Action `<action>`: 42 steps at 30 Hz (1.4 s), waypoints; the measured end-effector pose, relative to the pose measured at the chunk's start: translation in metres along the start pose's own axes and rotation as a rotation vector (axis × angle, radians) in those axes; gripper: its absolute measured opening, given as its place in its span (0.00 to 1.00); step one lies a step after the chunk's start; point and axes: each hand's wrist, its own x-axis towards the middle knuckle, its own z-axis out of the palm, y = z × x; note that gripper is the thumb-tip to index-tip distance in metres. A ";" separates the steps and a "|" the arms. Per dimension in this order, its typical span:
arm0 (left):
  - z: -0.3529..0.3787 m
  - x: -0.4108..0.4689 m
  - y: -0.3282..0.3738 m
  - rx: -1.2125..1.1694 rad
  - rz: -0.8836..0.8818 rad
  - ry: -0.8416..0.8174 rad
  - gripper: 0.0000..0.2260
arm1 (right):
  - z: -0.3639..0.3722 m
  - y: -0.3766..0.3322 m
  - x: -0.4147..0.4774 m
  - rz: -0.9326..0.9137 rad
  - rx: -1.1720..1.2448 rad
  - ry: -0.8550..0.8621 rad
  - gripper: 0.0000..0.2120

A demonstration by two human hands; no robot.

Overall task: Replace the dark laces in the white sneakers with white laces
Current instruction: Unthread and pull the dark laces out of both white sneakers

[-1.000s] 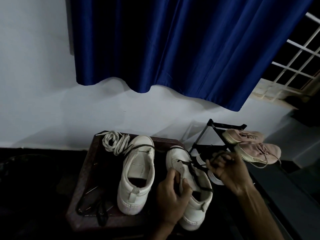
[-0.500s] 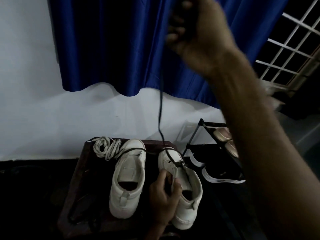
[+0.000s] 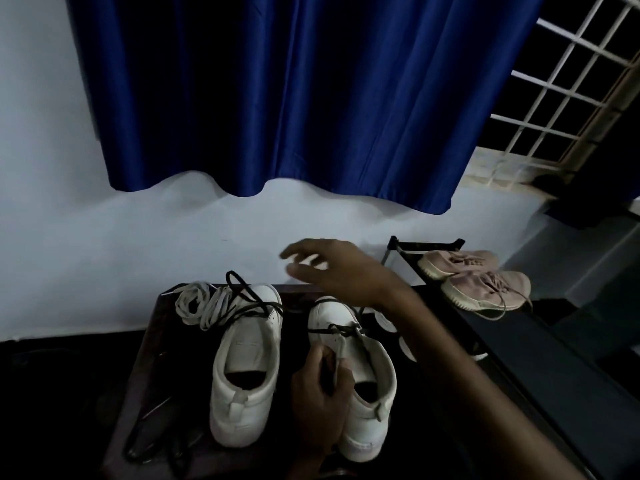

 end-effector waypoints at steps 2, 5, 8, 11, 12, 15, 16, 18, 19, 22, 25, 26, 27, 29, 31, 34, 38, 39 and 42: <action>0.000 0.000 0.001 0.000 -0.014 -0.004 0.10 | -0.001 0.029 -0.032 0.145 0.035 0.159 0.13; 0.000 0.000 0.003 0.002 -0.007 -0.019 0.10 | 0.017 0.064 -0.070 0.419 -0.113 0.080 0.16; -0.002 -0.001 0.003 -0.011 -0.015 -0.021 0.12 | 0.046 0.081 -0.082 0.508 -0.160 0.089 0.15; -0.002 -0.003 0.006 -0.009 -0.057 -0.014 0.12 | 0.073 0.091 -0.088 0.485 -0.208 0.352 0.12; -0.003 -0.005 0.008 0.019 -0.078 -0.013 0.11 | 0.080 0.092 -0.091 0.469 -0.179 0.432 0.12; -0.008 0.001 0.027 0.170 -0.069 -0.023 0.11 | 0.086 0.092 -0.096 0.464 -0.150 0.532 0.11; -0.012 0.009 0.034 0.230 -0.029 -0.046 0.10 | 0.085 0.089 -0.096 0.464 -0.158 0.531 0.12; -0.015 0.032 0.048 0.455 0.102 -0.130 0.09 | 0.083 0.084 -0.094 0.484 -0.199 0.523 0.12; -0.013 0.045 0.052 0.595 0.166 -0.202 0.08 | 0.082 0.082 -0.094 0.502 -0.207 0.527 0.12; 0.001 0.077 0.059 0.846 0.139 -0.489 0.07 | 0.081 0.075 -0.097 0.556 -0.152 0.554 0.11; 0.019 0.086 0.063 1.018 0.119 -0.655 0.12 | 0.081 0.077 -0.102 0.575 -0.059 0.600 0.12; 0.024 0.087 0.064 1.074 0.141 -0.667 0.13 | 0.081 0.078 -0.102 0.574 -0.039 0.606 0.12; 0.028 0.088 0.067 1.131 0.165 -0.658 0.13 | 0.082 0.077 -0.102 0.569 -0.027 0.613 0.11; 0.037 0.090 0.072 1.264 0.215 -0.636 0.11 | 0.081 0.078 -0.102 0.566 0.003 0.631 0.11; 0.045 0.090 0.075 1.377 0.247 -0.647 0.11 | 0.081 0.079 -0.104 0.564 0.025 0.639 0.10; 0.050 0.088 0.075 1.435 0.269 -0.682 0.11 | 0.081 0.081 -0.104 0.572 0.043 0.633 0.09; 0.047 0.092 0.070 1.397 0.208 -0.697 0.09 | 0.080 0.082 -0.104 0.587 0.053 0.621 0.08; 0.046 0.093 0.071 1.365 0.183 -0.693 0.08 | 0.080 0.083 -0.104 0.587 0.047 0.610 0.08; 0.034 0.107 0.076 1.319 0.107 -0.627 0.10 | 0.080 0.082 -0.105 0.593 0.006 0.615 0.09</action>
